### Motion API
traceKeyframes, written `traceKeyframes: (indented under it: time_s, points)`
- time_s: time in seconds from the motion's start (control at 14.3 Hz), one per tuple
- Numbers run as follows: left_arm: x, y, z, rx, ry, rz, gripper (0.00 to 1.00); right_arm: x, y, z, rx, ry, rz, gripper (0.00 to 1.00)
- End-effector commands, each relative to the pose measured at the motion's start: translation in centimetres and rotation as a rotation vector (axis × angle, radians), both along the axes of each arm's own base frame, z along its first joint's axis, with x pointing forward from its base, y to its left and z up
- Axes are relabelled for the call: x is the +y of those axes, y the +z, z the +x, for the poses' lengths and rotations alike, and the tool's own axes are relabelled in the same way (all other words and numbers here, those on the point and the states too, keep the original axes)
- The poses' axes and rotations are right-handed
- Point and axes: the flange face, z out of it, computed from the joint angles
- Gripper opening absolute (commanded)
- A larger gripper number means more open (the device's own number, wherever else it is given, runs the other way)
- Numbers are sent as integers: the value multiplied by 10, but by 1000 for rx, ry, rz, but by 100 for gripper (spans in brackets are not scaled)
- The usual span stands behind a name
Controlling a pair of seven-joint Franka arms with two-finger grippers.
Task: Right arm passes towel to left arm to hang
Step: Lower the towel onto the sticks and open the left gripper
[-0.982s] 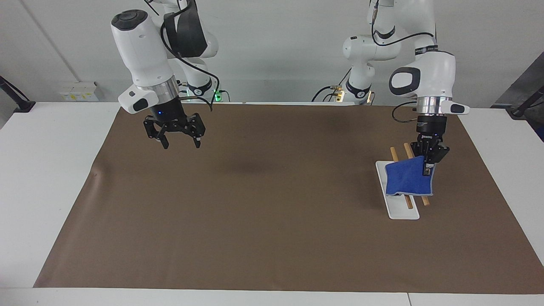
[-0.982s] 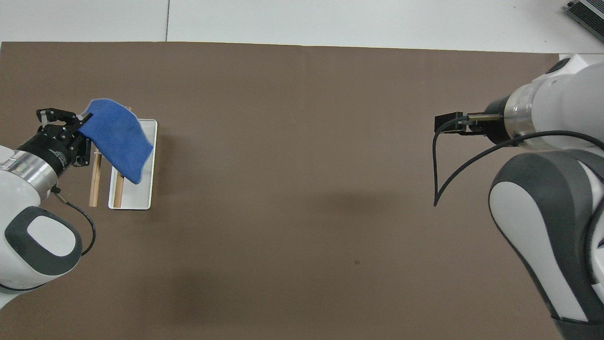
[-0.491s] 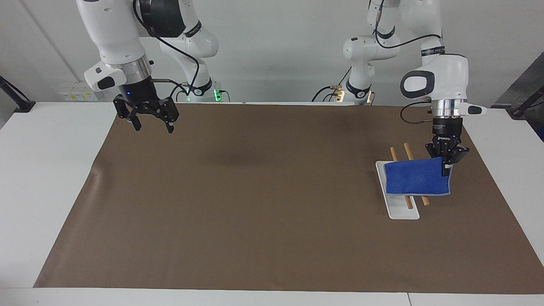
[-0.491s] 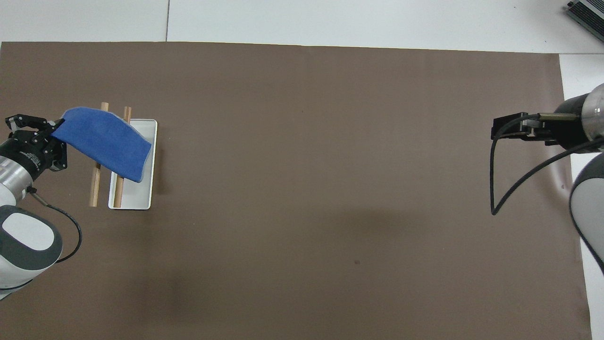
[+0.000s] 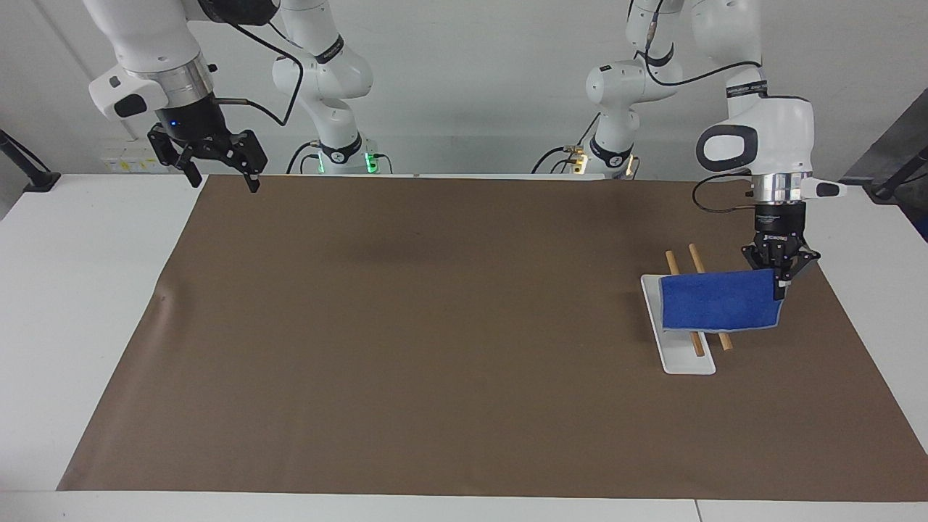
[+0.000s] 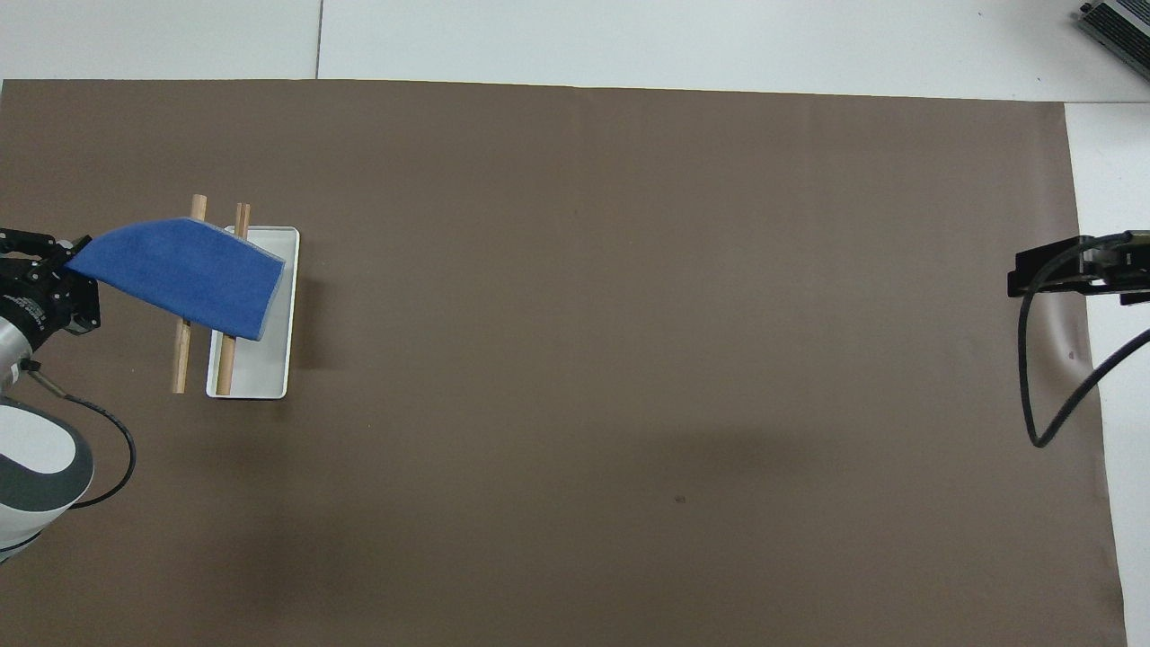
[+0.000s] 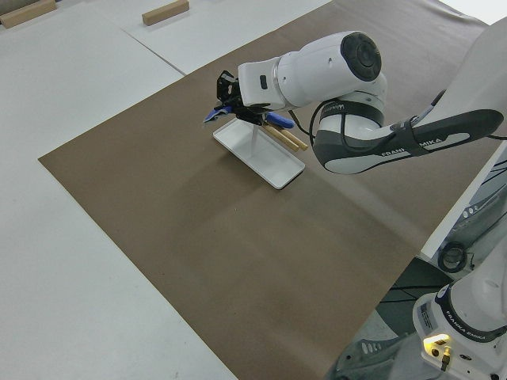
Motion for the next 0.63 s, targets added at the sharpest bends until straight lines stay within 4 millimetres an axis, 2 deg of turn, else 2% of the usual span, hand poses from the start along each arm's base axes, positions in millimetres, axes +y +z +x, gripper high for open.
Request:
traceKeyframes:
  time_s: [0.0, 0.07, 0.28, 0.42, 0.56]
  points:
    - [0, -6, -6, 23, 15, -28, 9, 5, -23, -21, 48, -4, -14, 100]
    - [0, -7, -6, 25, 21, -35, 14, 5, -22, -21, 45, 6, -14, 100]
    - [14, -6, -8, 24, 68, -57, 55, 0, -16, -20, 27, -3, -8, 100]
    - [20, -5, -8, 25, 92, -74, 56, 5, -14, -20, 22, -1, 9, 100]
    - [32, -3, -9, 32, 109, -84, 65, 5, -16, -22, 26, 5, 29, 100]
